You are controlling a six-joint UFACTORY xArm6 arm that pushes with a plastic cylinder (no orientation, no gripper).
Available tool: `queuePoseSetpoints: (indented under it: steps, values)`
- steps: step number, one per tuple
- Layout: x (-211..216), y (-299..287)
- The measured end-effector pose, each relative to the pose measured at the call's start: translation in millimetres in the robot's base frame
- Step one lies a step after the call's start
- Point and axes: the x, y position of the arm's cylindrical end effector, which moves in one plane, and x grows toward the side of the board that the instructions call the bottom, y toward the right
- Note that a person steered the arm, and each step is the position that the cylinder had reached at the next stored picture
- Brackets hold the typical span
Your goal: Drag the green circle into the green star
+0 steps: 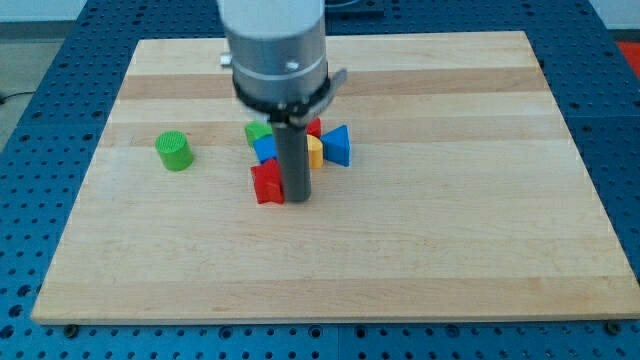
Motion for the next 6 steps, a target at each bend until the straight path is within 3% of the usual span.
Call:
queuePoseSetpoints:
  steps: [1,2,3,4,5,6]
  values:
    - [19,20]
    - [68,-22]
    - [52,-142]
    - [-6,-235]
    - [-41,-196]
    - [-40,-117]
